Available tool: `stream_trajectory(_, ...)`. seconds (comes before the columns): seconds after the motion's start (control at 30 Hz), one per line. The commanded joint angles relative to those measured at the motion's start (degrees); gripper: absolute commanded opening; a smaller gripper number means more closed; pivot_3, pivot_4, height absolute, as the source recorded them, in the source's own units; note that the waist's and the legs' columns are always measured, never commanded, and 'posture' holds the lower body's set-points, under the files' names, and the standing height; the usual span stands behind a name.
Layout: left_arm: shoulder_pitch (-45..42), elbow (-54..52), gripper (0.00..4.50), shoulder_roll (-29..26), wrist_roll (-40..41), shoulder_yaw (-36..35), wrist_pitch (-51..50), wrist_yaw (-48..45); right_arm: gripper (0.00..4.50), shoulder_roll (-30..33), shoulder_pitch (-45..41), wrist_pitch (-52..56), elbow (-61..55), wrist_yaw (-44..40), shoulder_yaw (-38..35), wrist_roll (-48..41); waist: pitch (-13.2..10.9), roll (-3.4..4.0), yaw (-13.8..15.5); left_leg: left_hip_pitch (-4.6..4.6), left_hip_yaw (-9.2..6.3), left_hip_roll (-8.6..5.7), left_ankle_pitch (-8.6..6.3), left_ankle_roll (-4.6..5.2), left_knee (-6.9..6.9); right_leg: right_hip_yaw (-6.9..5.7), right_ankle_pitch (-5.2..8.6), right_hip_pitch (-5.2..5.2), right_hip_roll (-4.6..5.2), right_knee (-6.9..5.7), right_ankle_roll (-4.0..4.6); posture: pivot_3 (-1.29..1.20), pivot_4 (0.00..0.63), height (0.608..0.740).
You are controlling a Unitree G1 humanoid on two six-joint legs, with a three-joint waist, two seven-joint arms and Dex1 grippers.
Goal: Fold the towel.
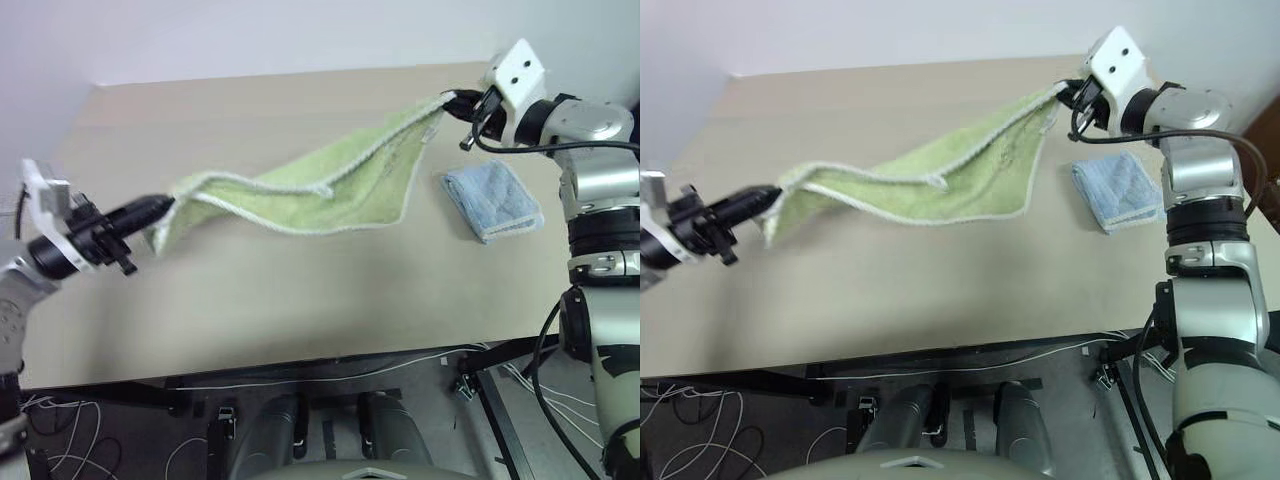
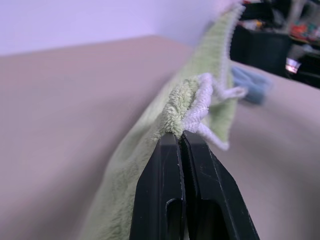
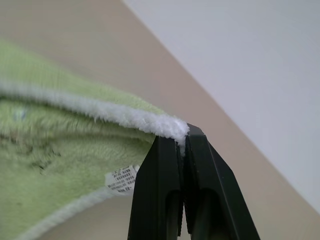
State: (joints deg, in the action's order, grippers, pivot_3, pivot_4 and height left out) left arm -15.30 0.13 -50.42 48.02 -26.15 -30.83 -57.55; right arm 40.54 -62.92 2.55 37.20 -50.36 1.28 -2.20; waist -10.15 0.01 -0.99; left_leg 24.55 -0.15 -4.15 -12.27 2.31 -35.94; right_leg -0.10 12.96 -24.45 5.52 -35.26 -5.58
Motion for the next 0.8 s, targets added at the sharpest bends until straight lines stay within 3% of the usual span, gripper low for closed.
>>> stream_trajectory(0.03, -6.76, 9.17, 0.06, -4.61, -3.20, 1.55, 0.57, -4.82, 0.00, 1.16, -3.96, -2.44, 2.89, 3.46, -1.94, 1.01, -0.03, -0.05, -0.07, 0.00, 0.00, 0.01, 0.02, -0.03, 0.00, -0.02, -0.03, 0.00, -0.02, -0.01, -0.06, 0.00, 0.150, 0.740)
stream_trajectory(0.23, -3.43, 9.10, 0.06, -7.94, -11.58, 10.00, 5.58, -15.11, 0.00, 1.65, -2.56, -3.50, 2.44, 3.48, -1.73, 1.25, -0.05, -0.02, -0.28, 0.01, 0.05, -0.02, 0.02, -0.04, 0.21, 0.04, -0.06, -0.07, 0.02, 0.06, -0.11, 0.00, 0.150, 0.740)
stream_trajectory(0.57, 9.71, 0.04, 0.06, -4.57, -19.93, 17.57, 14.90, -18.55, 0.00, 1.33, 5.02, 0.74, -6.63, 0.70, -1.33, -0.11, -0.08, -0.01, -0.19, 0.01, 0.05, 0.02, 0.07, -0.14, 0.46, 0.16, 0.02, -0.18, 0.06, 0.08, 0.05, 0.00, 0.150, 0.740)
stream_trajectory(0.67, 12.22, -2.44, 0.71, -3.89, -20.04, 19.38, 13.59, -18.81, 0.00, 1.33, 6.37, 1.10, -8.21, 0.00, -0.97, 0.07, -0.08, -0.01, -0.18, 0.01, 0.04, 0.03, 0.07, -0.14, 0.46, 0.17, 0.04, -0.19, 0.06, 0.06, 0.07, 0.00, 0.150, 0.740)
stream_trajectory(0.8, 13.75, -3.66, 2.05, -2.69, -20.12, 19.62, 14.52, -18.43, 0.00, 1.29, 6.86, 1.00, -8.27, 0.30, -0.59, 0.92, -0.08, -0.01, -0.17, 0.00, 0.04, 0.03, 0.07, -0.14, 0.46, 0.16, 0.04, -0.19, 0.06, 0.06, 0.08, 0.00, 0.150, 0.740)
